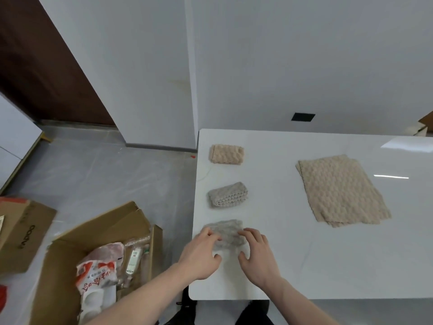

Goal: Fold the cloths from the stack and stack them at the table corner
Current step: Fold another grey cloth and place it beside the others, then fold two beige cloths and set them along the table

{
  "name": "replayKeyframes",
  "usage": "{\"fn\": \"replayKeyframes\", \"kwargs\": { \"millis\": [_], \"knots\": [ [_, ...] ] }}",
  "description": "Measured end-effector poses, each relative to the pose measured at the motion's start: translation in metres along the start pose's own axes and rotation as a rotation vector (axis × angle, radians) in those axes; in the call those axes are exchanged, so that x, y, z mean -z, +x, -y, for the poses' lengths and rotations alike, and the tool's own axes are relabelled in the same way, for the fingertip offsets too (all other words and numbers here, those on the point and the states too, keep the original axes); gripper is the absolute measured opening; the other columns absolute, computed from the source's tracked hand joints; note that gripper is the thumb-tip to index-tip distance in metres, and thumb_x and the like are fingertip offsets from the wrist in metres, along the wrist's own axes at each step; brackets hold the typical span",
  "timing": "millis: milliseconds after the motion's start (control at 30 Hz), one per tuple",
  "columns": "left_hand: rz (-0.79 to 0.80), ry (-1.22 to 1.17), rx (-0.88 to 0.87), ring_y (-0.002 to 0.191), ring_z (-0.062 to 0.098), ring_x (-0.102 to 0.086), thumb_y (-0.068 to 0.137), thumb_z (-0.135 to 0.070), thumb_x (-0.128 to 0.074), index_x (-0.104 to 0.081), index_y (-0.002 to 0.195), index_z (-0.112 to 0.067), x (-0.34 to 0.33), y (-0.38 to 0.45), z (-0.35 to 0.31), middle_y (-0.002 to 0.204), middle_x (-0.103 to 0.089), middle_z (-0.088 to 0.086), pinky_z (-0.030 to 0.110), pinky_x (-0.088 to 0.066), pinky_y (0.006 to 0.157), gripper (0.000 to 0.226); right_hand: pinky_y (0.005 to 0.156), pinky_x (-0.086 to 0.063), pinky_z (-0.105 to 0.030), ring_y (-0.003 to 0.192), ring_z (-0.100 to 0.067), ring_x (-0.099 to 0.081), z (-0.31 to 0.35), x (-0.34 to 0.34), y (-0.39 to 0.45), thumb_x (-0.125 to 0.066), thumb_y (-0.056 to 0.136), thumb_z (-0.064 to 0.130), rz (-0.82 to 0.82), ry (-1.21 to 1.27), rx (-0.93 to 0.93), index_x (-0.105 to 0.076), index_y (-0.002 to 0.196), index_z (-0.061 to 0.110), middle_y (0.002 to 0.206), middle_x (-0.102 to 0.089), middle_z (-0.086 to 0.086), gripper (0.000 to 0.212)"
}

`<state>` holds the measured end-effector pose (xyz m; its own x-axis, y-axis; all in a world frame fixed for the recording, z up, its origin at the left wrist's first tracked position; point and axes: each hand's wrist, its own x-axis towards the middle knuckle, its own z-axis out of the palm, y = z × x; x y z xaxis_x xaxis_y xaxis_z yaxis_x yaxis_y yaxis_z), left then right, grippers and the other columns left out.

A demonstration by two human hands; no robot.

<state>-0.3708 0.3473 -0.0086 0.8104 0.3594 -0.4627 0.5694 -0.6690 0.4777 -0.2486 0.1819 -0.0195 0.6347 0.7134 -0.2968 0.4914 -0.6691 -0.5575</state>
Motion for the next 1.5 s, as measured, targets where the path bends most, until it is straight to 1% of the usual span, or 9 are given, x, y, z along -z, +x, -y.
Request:
{"fn": "replayKeyframes", "kwargs": {
  "millis": [200, 400, 533, 600, 733, 867, 1067, 1367, 1500],
  "knots": [
    [-0.077, -0.043, 0.094, 0.123, 0.014, -0.056, 0.093, -0.036, -0.055, -0.052, 0.142, -0.031, -0.003, 0.008, -0.035, 0.144, -0.037, -0.014, 0.031, -0.049, 0.098, 0.05, 0.102, -0.028, -0.013, 0.127, -0.007, -0.039, -0.032, 0.035, 0.007, -0.058, 0.085, 0.016, 0.034, 0.1, 0.077, -0.048, 0.141, 0.034, 0.141, -0.036, 0.025, 0.06],
    [-0.184, -0.173, 0.212, 0.119, 0.013, -0.056, 0.094, -0.035, -0.059, -0.054, 0.139, -0.03, -0.018, 0.015, -0.097, 0.139, -0.038, -0.016, 0.032, -0.049, 0.099, 0.046, 0.103, -0.03, -0.015, 0.129, -0.01, -0.041, -0.091, 0.09, 0.01, -0.06, 0.085, 0.017, 0.087, 0.109, 0.152, -0.049, 0.141, 0.033, 0.146, -0.038, 0.019, 0.06],
    [-0.247, -0.212, 0.257, 0.111, 0.011, -0.051, 0.094, -0.032, -0.06, -0.054, 0.136, -0.031, -0.027, 0.011, -0.13, 0.137, -0.039, -0.015, 0.028, -0.045, 0.092, 0.042, 0.105, -0.033, -0.017, 0.131, -0.011, -0.043, -0.115, 0.118, 0.008, -0.059, 0.084, 0.017, 0.093, 0.102, 0.16, -0.05, 0.141, 0.031, 0.145, -0.039, 0.017, 0.059],
    [-0.249, -0.226, 0.267, 0.113, 0.01, -0.051, 0.094, -0.033, -0.059, -0.054, 0.138, -0.032, -0.032, 0.005, -0.139, 0.139, -0.038, -0.017, 0.026, -0.044, 0.091, 0.043, 0.104, -0.036, -0.018, 0.131, -0.01, -0.043, -0.122, 0.128, 0.005, -0.059, 0.084, 0.017, 0.091, 0.121, 0.162, -0.05, 0.14, 0.032, 0.145, -0.039, 0.018, 0.059],
    [-0.182, -0.187, 0.288, 0.124, 0.01, -0.051, 0.094, -0.037, -0.057, -0.05, 0.142, -0.034, -0.043, -0.007, -0.142, 0.144, -0.035, -0.019, 0.028, -0.045, 0.1, 0.048, 0.102, -0.035, -0.016, 0.131, -0.008, -0.044, -0.13, 0.135, 0.001, -0.06, 0.084, 0.015, 0.071, 0.149, 0.157, -0.05, 0.139, 0.032, 0.143, -0.04, 0.02, 0.059],
    [-0.13, -0.173, 0.26, 0.126, 0.01, -0.05, 0.093, -0.04, -0.056, -0.05, 0.144, -0.034, -0.051, -0.011, -0.141, 0.145, -0.036, -0.018, 0.027, -0.044, 0.104, 0.051, 0.101, -0.034, -0.015, 0.13, -0.006, -0.043, -0.136, 0.133, -0.009, -0.061, 0.085, 0.014, 0.057, 0.172, 0.121, -0.049, 0.14, 0.034, 0.142, -0.039, 0.022, 0.059],
    [-0.114, -0.166, 0.235, 0.131, 0.009, -0.049, 0.094, -0.038, -0.057, -0.05, 0.145, -0.032, -0.063, -0.002, -0.153, 0.149, -0.036, -0.017, 0.023, -0.042, 0.104, 0.052, 0.104, -0.044, -0.026, 0.126, -0.006, -0.046, -0.158, 0.141, -0.022, -0.061, 0.086, 0.016, 0.037, 0.178, 0.091, -0.048, 0.139, 0.037, 0.14, -0.039, 0.023, 0.059],
    [-0.121, -0.166, 0.161, 0.126, 0.009, -0.049, 0.094, -0.036, -0.055, -0.051, 0.143, -0.032, -0.077, 0.045, -0.231, 0.146, -0.035, -0.018, 0.026, -0.044, 0.103, 0.05, 0.096, -0.043, -0.023, 0.126, -0.003, -0.046, -0.224, 0.199, -0.016, -0.061, 0.086, 0.017, 0.002, 0.191, 0.022, -0.047, 0.138, 0.039, 0.138, -0.04, 0.026, 0.058],
    [-0.134, -0.171, 0.169, 0.128, 0.011, -0.048, 0.094, -0.035, -0.056, -0.052, 0.144, -0.03, -0.093, 0.084, -0.287, 0.147, -0.036, -0.015, 0.027, -0.044, 0.104, 0.05, 0.099, -0.047, -0.026, 0.124, -0.003, -0.049, -0.277, 0.238, -0.007, -0.062, 0.085, 0.016, -0.005, 0.212, 0.033, -0.05, 0.136, 0.038, 0.136, -0.043, 0.024, 0.057]
  ]
}}
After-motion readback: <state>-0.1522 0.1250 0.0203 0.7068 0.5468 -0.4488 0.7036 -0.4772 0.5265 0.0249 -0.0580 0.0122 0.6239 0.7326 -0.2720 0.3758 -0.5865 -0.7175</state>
